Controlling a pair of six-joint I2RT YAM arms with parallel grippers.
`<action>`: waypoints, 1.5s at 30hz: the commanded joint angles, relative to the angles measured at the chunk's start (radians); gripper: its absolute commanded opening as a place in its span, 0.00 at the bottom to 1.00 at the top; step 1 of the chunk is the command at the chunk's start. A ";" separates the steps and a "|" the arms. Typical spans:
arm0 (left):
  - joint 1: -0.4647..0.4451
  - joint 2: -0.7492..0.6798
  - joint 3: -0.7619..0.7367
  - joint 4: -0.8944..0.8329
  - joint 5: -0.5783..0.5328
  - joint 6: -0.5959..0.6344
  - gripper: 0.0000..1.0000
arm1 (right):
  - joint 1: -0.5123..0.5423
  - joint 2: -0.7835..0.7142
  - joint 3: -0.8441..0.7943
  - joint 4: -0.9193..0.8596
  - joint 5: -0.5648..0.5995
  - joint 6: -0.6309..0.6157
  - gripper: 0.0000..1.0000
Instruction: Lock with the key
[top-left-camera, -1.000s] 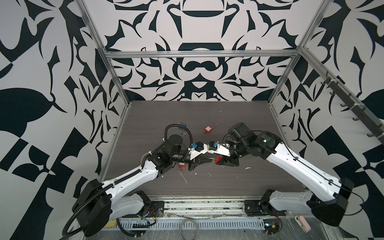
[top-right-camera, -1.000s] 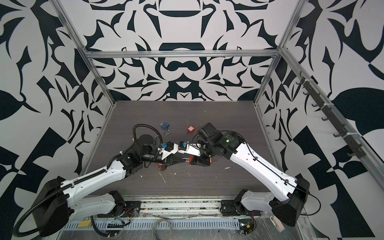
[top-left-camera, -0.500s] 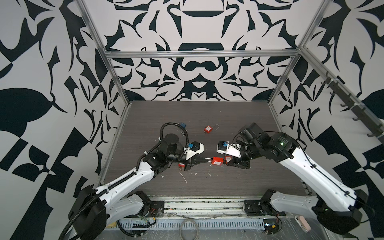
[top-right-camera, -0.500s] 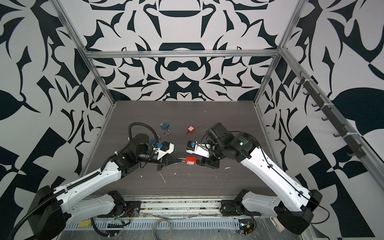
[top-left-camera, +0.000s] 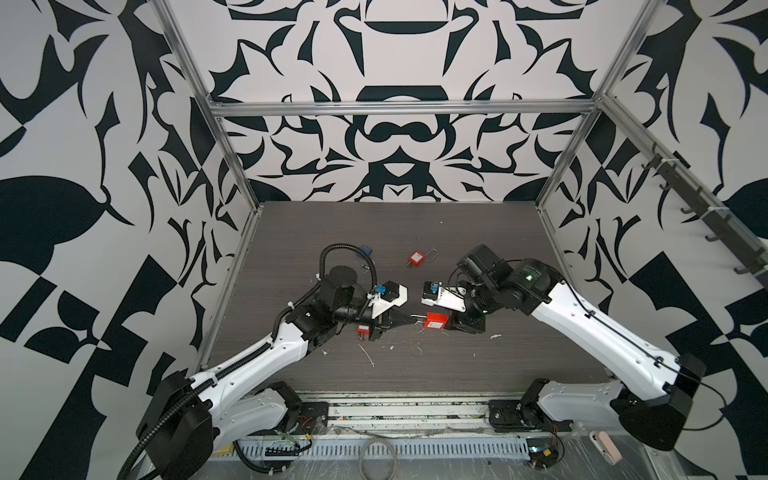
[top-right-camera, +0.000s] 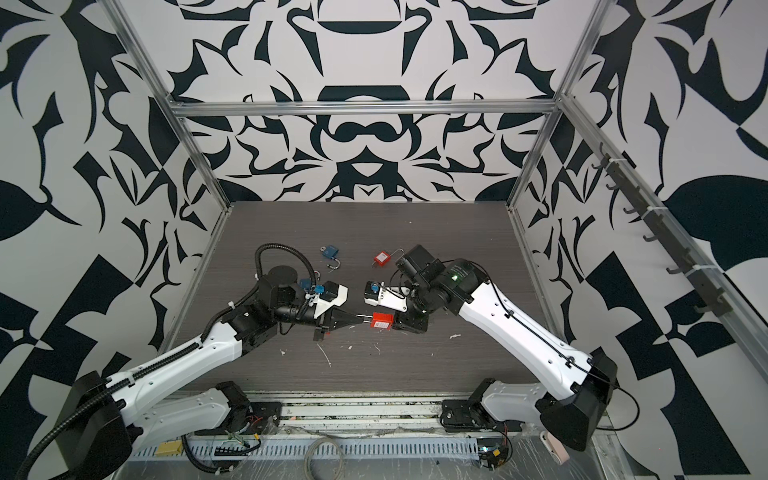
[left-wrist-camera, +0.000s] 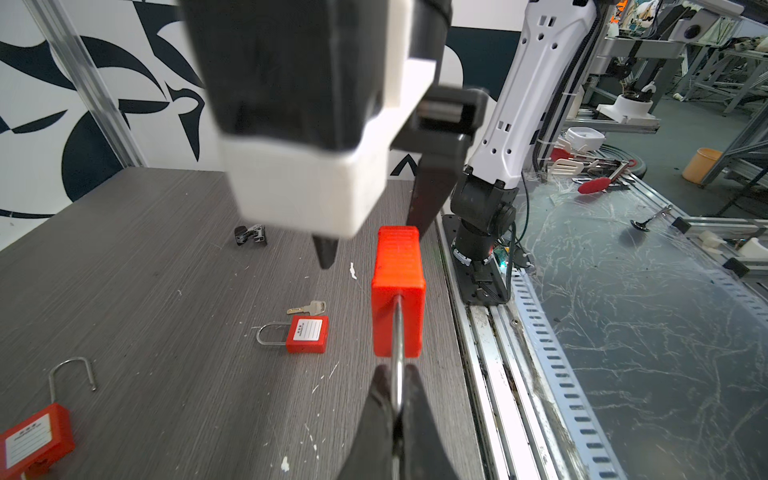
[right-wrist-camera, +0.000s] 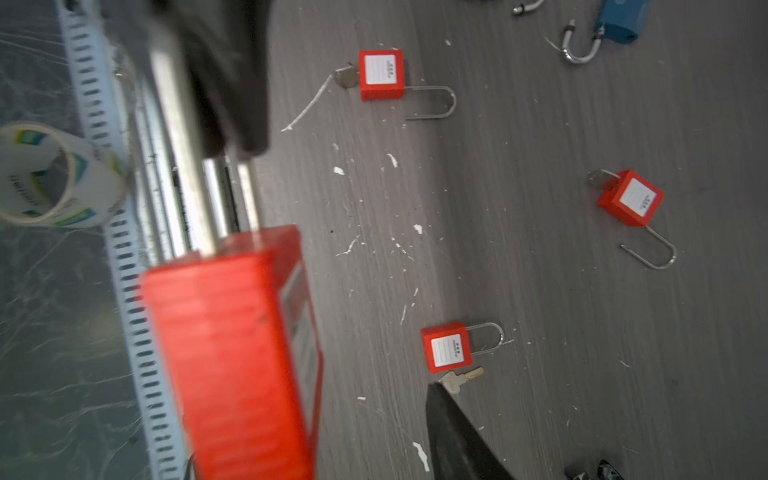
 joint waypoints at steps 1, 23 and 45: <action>0.000 0.007 0.028 0.062 0.033 -0.018 0.00 | -0.002 -0.043 -0.061 0.197 0.131 0.040 0.52; 0.000 0.031 0.090 -0.048 0.051 0.051 0.00 | -0.001 -0.182 -0.037 -0.024 -0.053 -0.056 0.47; 0.000 0.053 0.150 -0.171 0.068 0.142 0.00 | -0.002 -0.152 -0.042 0.023 -0.124 -0.103 0.13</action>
